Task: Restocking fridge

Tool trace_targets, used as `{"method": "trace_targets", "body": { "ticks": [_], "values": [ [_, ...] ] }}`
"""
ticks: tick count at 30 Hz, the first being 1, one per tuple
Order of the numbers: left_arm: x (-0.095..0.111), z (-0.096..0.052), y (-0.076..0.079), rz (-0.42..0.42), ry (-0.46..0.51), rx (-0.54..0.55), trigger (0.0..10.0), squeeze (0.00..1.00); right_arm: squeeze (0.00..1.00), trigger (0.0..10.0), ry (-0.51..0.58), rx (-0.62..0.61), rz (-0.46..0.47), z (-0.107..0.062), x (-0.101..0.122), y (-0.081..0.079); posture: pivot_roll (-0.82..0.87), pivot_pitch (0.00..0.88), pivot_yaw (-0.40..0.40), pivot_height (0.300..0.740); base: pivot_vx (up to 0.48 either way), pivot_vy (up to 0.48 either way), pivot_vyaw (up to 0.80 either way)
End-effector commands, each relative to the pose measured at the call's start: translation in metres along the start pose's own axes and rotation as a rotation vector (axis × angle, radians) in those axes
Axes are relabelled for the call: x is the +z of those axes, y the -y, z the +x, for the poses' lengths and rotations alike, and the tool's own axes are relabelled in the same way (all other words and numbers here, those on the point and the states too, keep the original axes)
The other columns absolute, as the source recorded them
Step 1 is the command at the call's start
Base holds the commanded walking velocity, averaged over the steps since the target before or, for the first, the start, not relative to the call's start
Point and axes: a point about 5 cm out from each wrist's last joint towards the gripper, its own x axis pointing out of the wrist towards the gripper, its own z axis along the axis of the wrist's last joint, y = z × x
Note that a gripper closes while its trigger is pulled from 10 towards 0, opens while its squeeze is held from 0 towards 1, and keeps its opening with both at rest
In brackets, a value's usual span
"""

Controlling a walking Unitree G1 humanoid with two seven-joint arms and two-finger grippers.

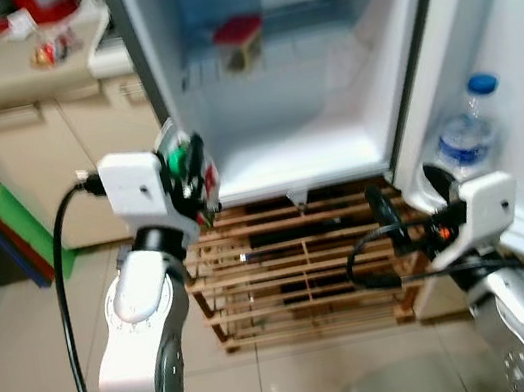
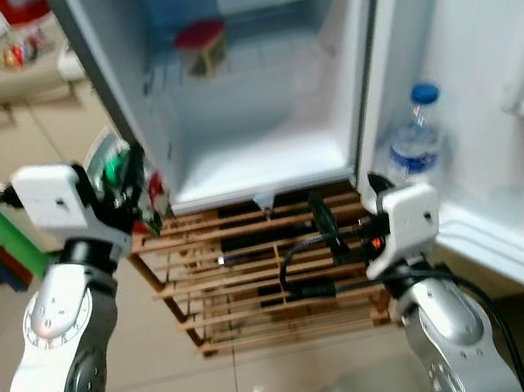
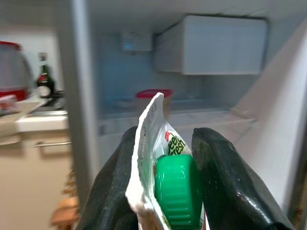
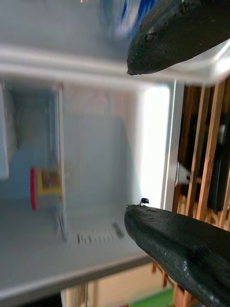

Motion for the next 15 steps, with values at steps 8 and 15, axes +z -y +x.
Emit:
{"method": "trace_targets", "body": {
  "ticks": [8,15],
  "values": [
    [0.001,0.004,0.001,-0.029,0.019,0.006,10.0,0.0,0.0,10.0,0.005,0.028,-0.001,0.0,0.0,0.001,-0.14,0.0,0.063,0.74,0.423,0.1,0.0],
    [-0.001,0.005,0.003,0.001,0.011,0.016,10.0,0.0,0.0,10.0,-0.013,0.027,-0.006,-0.008,-0.002,0.003,-0.16,0.0,0.066,0.74,0.152,0.21,0.0]
  ]
}}
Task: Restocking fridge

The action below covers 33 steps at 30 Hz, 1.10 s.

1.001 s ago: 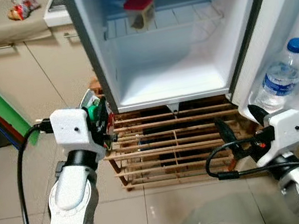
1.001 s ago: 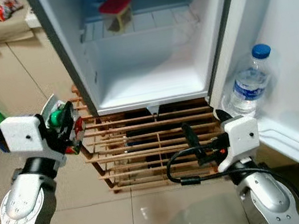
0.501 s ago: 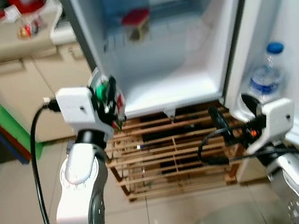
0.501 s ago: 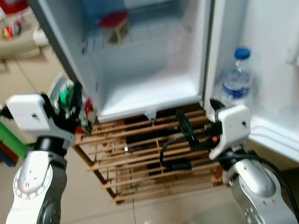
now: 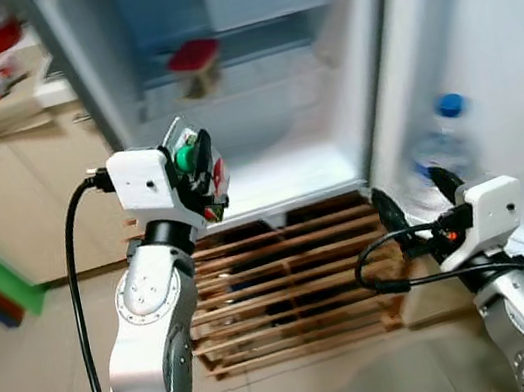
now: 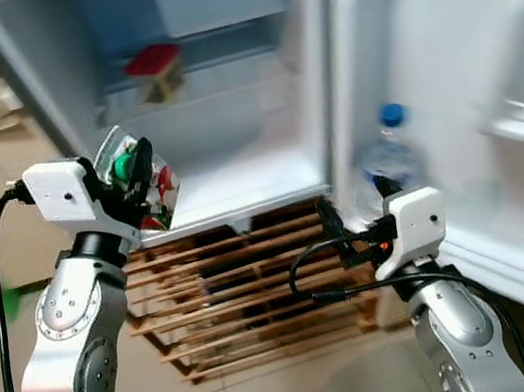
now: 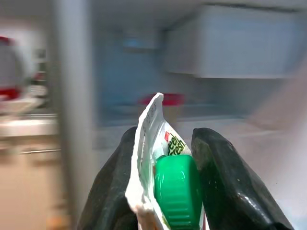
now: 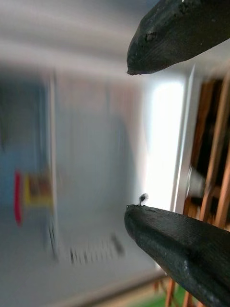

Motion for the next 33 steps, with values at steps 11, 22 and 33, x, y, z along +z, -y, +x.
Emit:
{"method": "trace_targets", "body": {
  "ticks": [11,22,33],
  "values": [
    [-0.02,0.018,0.013,-0.031,-0.076,-0.07,10.0,0.0,0.0,10.0,-0.025,-0.008,0.001,-0.018,-0.002,0.002,-0.2,0.0,0.088,0.74,0.0,0.0,0.0],
    [-0.042,0.065,0.028,-0.05,-0.13,-0.183,10.0,0.0,0.0,10.0,-0.047,-0.05,-0.006,-0.031,-0.006,0.0,-0.25,0.0,0.116,0.74,0.0,0.0,0.0],
    [-0.059,0.076,0.015,-0.067,-0.136,-0.105,10.0,0.0,0.0,10.0,-0.111,-0.094,-0.033,-0.072,0.009,-0.006,-0.35,0.12,0.095,0.74,0.0,0.0,0.0]
  ]
}}
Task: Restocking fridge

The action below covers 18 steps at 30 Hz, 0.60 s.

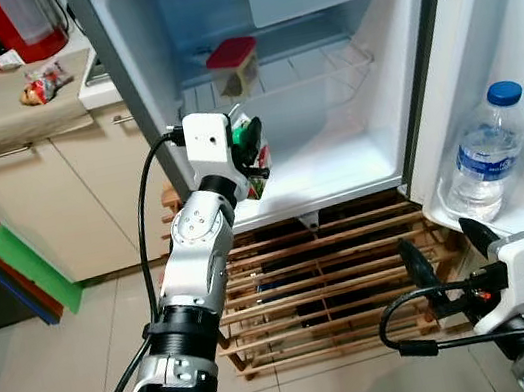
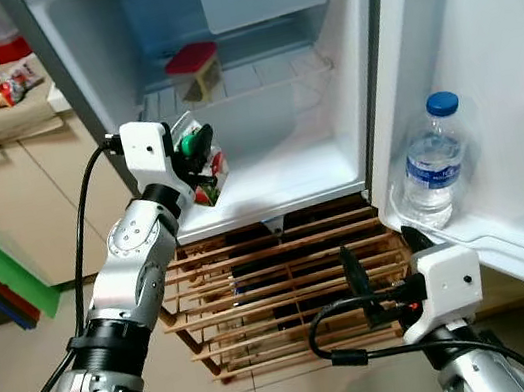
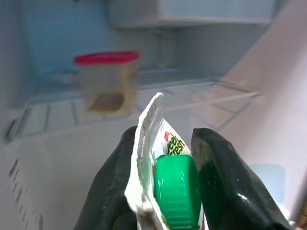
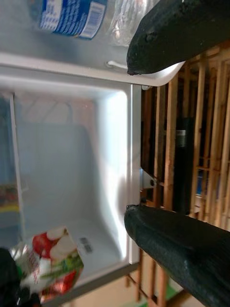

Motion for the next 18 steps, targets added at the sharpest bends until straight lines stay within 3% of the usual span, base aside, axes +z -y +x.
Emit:
{"method": "trace_targets", "body": {
  "ticks": [1,3,11,18],
  "values": [
    [-0.004,0.002,-0.012,-0.016,-0.005,0.046,10.0,0.0,0.0,10.0,0.005,-0.009,-0.014,-0.003,0.009,0.002,-0.36,0.133,0.088,0.74,0.0,0.0,0.0],
    [-0.008,0.003,-0.011,-0.036,0.007,0.048,10.0,0.0,0.0,10.0,-0.004,-0.011,-0.028,-0.015,0.017,0.001,-0.38,0.177,0.071,0.74,0.0,0.0,0.0],
    [-0.015,0.013,-0.015,-0.043,-0.014,0.078,10.0,0.0,0.0,10.0,-0.044,-0.017,-0.044,-0.034,0.029,-0.001,-0.43,0.257,0.054,0.74,0.0,0.0,0.0],
    [-0.001,0.026,-0.02,-0.025,0.019,0.125,10.0,0.0,0.0,10.0,-0.117,-0.047,-0.027,-0.055,0.032,-0.008,-0.47,0.321,0.059,0.74,0.0,0.0,0.0]
  ]
}}
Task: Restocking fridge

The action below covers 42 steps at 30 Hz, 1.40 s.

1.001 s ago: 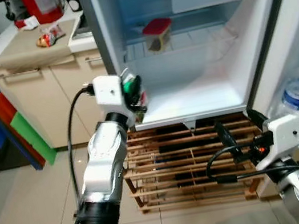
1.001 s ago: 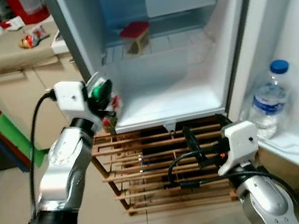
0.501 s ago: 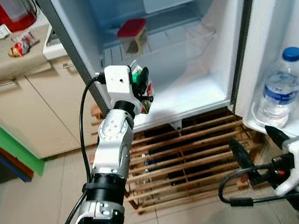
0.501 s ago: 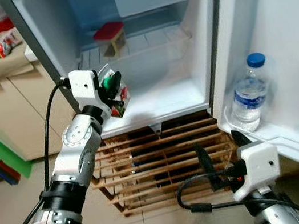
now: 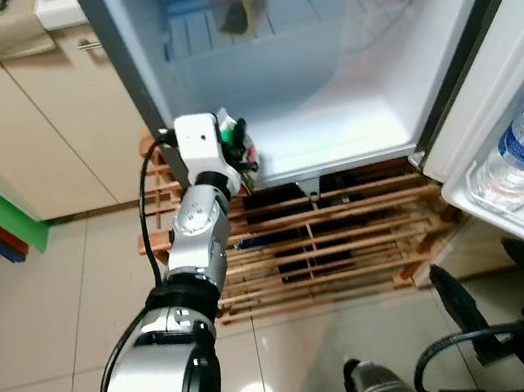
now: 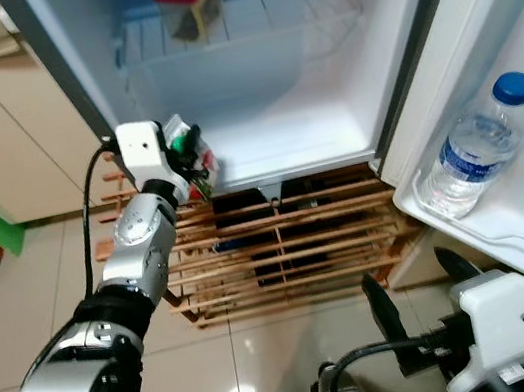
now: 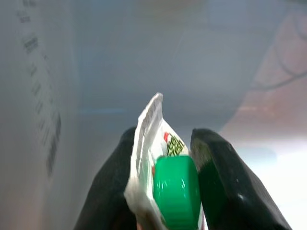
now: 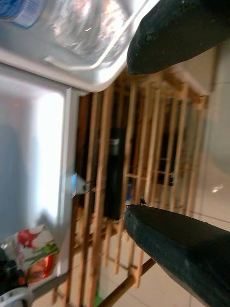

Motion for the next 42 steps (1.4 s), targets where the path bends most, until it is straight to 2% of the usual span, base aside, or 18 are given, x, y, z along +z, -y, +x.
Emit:
{"method": "trace_targets", "body": {
  "ticks": [1,5,8,11,13,14,15,23,25,27,34,41,42],
  "values": [
    [0.006,0.003,0.0,-0.006,0.035,0.021,10.0,0.0,0.0,10.0,-0.005,-0.005,0.008,-0.005,0.004,-0.002,-0.47,0.324,0.061,0.74,0.0,0.0,0.0],
    [0.022,0.011,0.005,-0.035,0.103,0.063,10.0,0.0,0.0,10.0,-0.02,-0.009,0.016,-0.008,0.004,-0.004,-0.47,0.335,0.066,0.74,0.0,0.0,0.0],
    [0.026,0.013,0.011,-0.045,0.127,0.068,10.0,0.0,0.0,10.0,-0.024,-0.008,0.017,-0.01,0.004,-0.006,-0.47,0.339,0.066,0.74,0.0,0.0,0.0],
    [0.031,0.016,0.029,-0.028,0.163,0.039,10.0,0.0,0.0,10.0,-0.032,-0.01,0.018,-0.013,0.003,-0.007,-0.49,0.351,0.067,0.74,0.0,0.0,0.0],
    [0.032,0.016,0.031,-0.023,0.17,0.033,10.0,0.0,0.0,10.0,-0.033,-0.011,0.018,-0.014,0.003,-0.007,-0.49,0.352,0.067,0.74,0.0,0.0,0.0],
    [0.033,0.017,0.031,-0.009,0.174,0.046,10.0,0.67,0.0,10.0,-0.037,-0.013,0.018,-0.015,0.002,-0.007,-0.49,0.356,0.067,0.74,0.0,0.0,0.0],
    [0.035,0.018,0.03,-0.007,0.18,0.057,10.0,1.0,0.0,10.0,-0.04,-0.015,0.019,-0.017,0.002,-0.007,-0.5,0.358,0.066,0.74,0.0,0.0,0.0],
    [0.043,0.021,0.016,0.031,0.196,0.2,10.0,1.0,0.0,10.0,-0.072,-0.015,0.01,-0.027,-0.001,-0.006,-0.54,0.383,0.043,0.74,0.0,0.0,0.0],
    [0.044,0.021,0.016,0.036,0.203,0.21,10.0,1.0,0.0,10.0,-0.076,-0.017,0.008,-0.029,-0.001,-0.006,-0.54,0.383,0.043,0.74,0.0,0.0,0.0],
    [0.058,0.025,0.016,0.057,0.251,0.214,10.0,1.0,0.0,10.0,-0.078,-0.02,0.006,-0.03,-0.001,-0.006,-0.54,0.382,0.043,0.74,0.0,0.0,0.0],
    [0.074,0.03,0.019,0.06,0.305,0.207,10.0,1.0,0.0,10.0,-0.071,-0.013,-0.002,-0.026,0.0,-0.006,-0.53,0.368,0.047,0.74,0.0,0.0,0.0],
    [0.087,0.035,0.024,0.042,0.327,0.201,10.0,1.0,0.0,10.0,-0.064,-0.009,0.005,-0.021,0.0,-0.008,-0.5,0.339,0.066,0.74,0.0,0.0,0.0],
    [0.084,0.034,0.024,0.009,0.319,0.194,10.0,1.0,0.0,10.0,-0.06,-0.008,0.009,-0.018,-0.002,-0.008,-0.48,0.327,0.07,0.74,0.0,0.0,0.0]
  ]
}}
